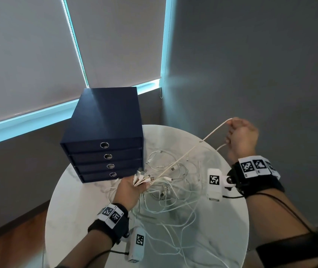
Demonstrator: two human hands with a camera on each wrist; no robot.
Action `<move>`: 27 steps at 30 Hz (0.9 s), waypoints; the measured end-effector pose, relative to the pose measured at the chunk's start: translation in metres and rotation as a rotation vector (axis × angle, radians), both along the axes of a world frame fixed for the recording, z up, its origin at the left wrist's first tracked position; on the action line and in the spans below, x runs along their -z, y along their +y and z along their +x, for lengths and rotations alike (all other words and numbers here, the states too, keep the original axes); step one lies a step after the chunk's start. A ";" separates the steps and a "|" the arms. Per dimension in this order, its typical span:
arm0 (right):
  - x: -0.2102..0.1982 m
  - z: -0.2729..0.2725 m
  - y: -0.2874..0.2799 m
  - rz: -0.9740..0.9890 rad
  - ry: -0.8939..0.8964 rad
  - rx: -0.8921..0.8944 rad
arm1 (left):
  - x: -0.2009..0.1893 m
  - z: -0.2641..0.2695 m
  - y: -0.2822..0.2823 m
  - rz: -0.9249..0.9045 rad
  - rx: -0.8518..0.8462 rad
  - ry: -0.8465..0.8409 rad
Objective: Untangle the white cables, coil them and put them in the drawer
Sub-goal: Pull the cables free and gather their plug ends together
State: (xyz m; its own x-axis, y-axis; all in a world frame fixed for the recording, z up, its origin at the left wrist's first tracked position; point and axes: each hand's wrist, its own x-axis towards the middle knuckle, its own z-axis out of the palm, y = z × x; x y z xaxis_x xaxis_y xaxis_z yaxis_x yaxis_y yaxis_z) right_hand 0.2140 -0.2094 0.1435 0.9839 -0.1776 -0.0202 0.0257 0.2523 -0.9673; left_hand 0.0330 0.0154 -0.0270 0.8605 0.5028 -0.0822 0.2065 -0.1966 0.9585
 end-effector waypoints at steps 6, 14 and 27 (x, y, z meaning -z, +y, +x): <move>-0.005 -0.026 0.016 0.123 -0.044 -0.433 | -0.029 0.010 -0.009 -0.083 0.022 -0.084; -0.015 -0.063 0.041 0.123 -0.005 -0.801 | -0.087 0.050 -0.043 -0.417 -0.071 -0.409; -0.079 -0.021 0.002 0.271 -0.322 -0.386 | -0.053 0.029 -0.044 -0.169 0.156 -0.174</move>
State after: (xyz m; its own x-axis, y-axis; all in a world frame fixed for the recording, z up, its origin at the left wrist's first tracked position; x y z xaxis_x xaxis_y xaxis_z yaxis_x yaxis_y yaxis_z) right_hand 0.1928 -0.2075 0.2229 0.9404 0.1656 0.2971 0.1655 0.5403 -0.8250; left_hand 0.0621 -0.0290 0.0265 0.9350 0.3547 0.0022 0.0159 -0.0480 0.9987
